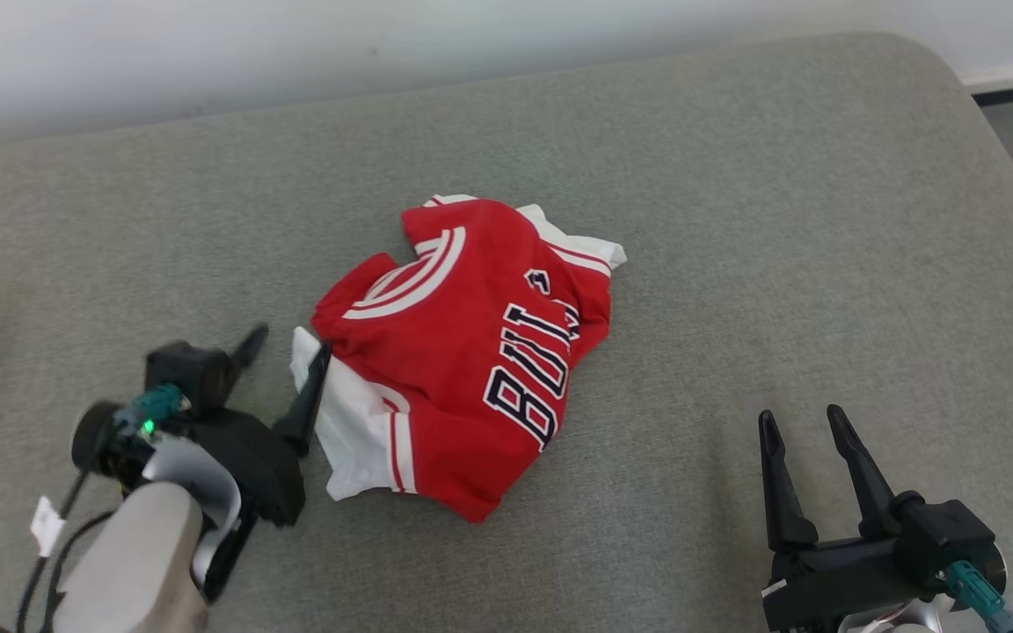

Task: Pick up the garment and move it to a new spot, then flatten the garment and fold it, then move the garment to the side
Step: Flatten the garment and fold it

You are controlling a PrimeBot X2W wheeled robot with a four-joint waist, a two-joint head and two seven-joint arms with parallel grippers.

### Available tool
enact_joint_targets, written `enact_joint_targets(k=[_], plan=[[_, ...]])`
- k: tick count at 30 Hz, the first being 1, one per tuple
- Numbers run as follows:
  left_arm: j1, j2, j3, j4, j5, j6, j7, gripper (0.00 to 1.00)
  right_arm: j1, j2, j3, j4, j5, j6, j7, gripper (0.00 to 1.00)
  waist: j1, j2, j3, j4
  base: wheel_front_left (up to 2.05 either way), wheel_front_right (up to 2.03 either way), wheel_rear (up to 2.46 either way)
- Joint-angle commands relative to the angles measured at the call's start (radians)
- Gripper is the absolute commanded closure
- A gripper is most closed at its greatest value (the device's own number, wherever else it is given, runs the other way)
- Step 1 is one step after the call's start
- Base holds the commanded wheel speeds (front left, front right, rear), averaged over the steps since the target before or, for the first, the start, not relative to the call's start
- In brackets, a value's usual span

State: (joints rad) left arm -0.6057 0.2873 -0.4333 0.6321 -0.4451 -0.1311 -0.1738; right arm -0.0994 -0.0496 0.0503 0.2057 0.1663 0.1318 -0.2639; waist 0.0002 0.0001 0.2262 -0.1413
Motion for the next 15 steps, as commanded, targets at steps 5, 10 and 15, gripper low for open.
enact_joint_targets(k=[5,10,15], plan=[[0.008,-0.004,-0.099,0.087,-0.055,0.002,0.035,0.00,0.006,-0.001,-0.011,-0.005,0.006,-0.002,-0.001,0.00,-0.0002,-0.0001,0.023,-0.037,0.00,0.00,0.00],[0.039,-0.013,-0.199,0.118,-0.117,0.001,0.052,0.64,0.019,-0.001,-0.017,-0.005,0.003,-0.002,-0.001,0.00,-0.0002,-0.0001,0.014,-0.033,0.00,0.00,0.00],[0.011,0.011,-0.225,0.132,-0.162,0.003,0.000,1.00,0.021,-0.001,-0.017,-0.002,-0.008,-0.002,-0.001,0.00,-0.0002,-0.0001,-0.009,-0.012,0.00,0.00,0.00]])
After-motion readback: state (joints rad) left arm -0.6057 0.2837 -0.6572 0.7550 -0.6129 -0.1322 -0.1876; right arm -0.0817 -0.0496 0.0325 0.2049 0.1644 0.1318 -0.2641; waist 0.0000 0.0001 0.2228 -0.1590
